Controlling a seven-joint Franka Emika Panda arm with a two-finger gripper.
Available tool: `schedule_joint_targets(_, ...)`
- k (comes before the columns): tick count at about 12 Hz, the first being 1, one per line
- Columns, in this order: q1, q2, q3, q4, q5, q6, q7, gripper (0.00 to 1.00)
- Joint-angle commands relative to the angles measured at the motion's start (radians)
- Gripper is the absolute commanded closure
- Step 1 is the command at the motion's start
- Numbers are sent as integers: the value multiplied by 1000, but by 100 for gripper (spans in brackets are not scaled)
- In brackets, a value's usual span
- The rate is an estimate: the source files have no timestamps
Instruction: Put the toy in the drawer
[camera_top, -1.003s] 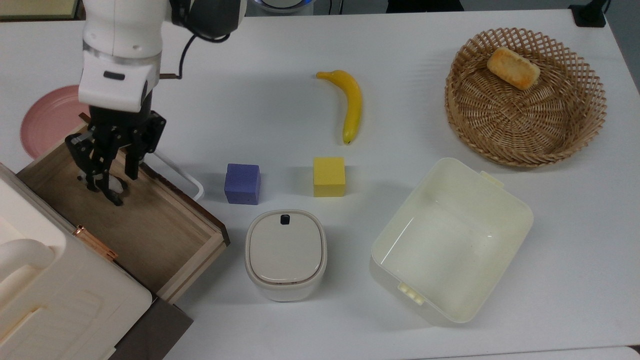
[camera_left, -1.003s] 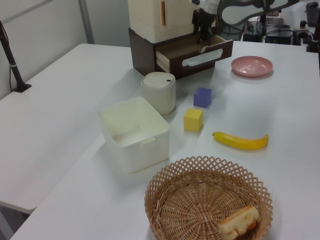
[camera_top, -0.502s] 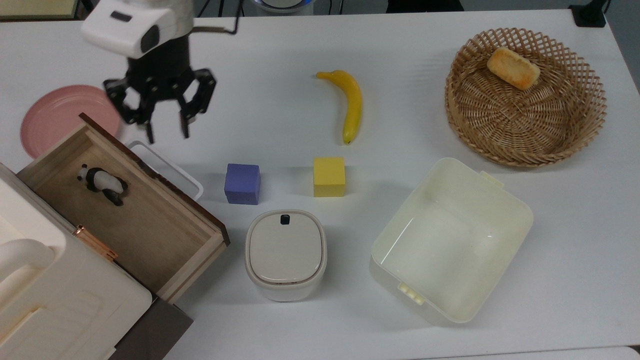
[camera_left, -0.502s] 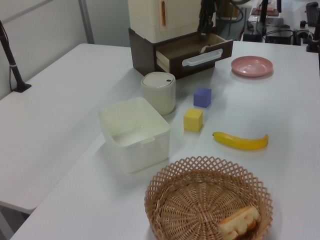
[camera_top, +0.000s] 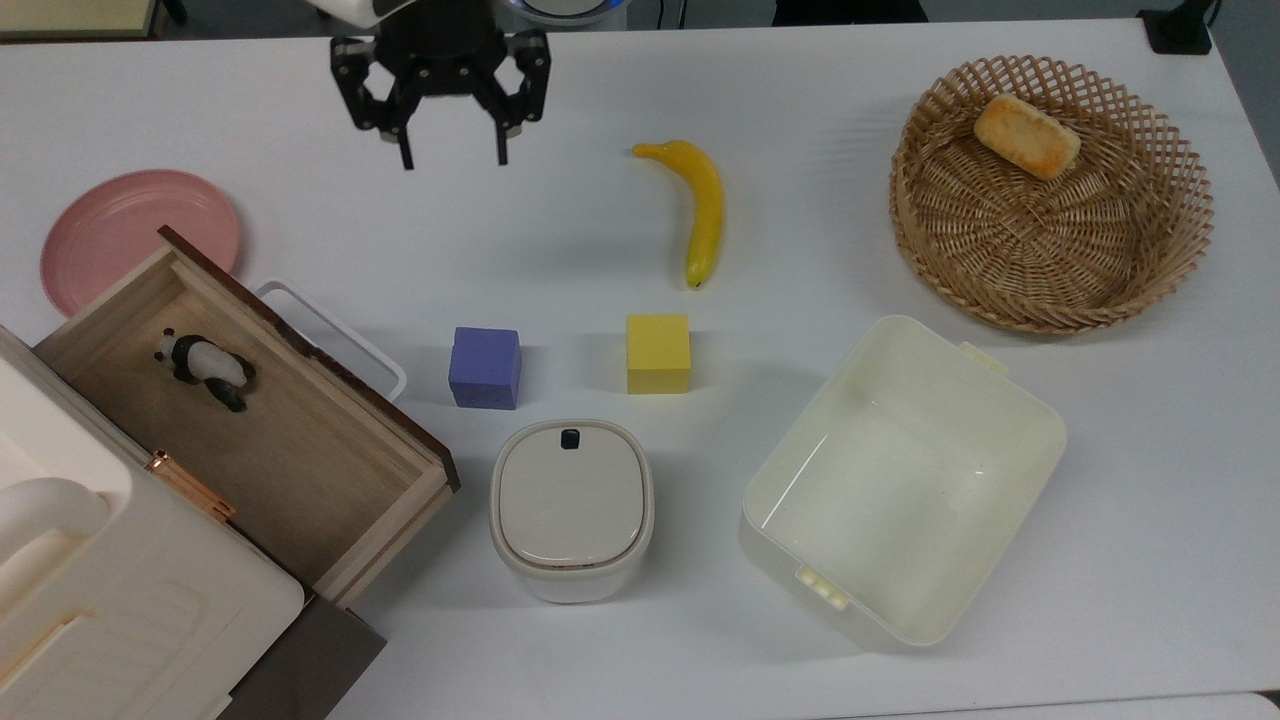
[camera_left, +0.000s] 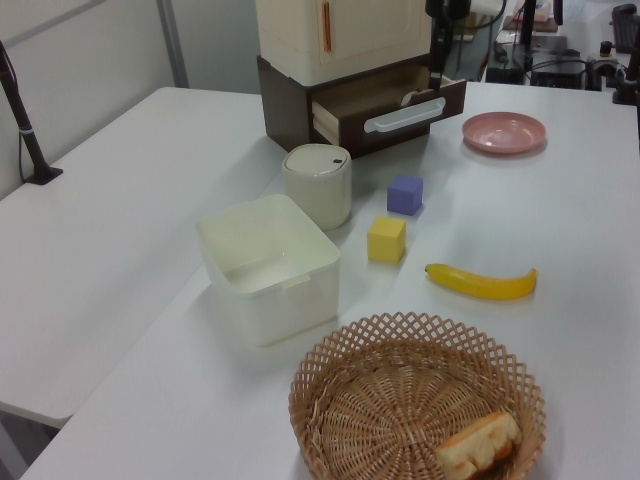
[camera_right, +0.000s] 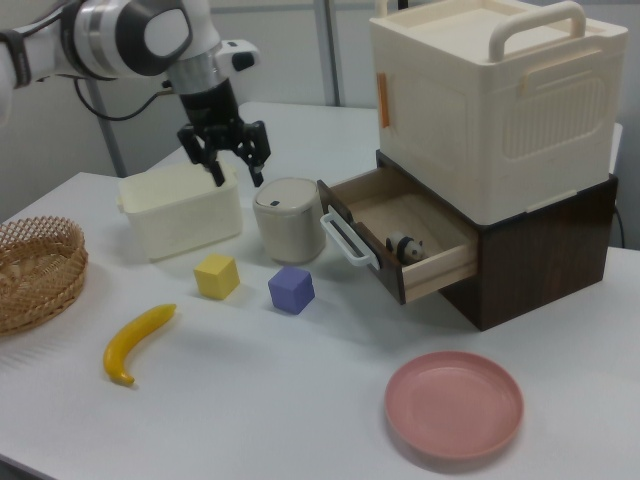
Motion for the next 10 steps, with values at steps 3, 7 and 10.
schedule_joint_targets(3,34,-112,-7,-104,22,-99,180,0)
schedule_joint_targets(7,34,-131,-10,-93,21,-159,191,0)
schedule_joint_targets(10,31,-132,-16,-92,21,-162,191,0)
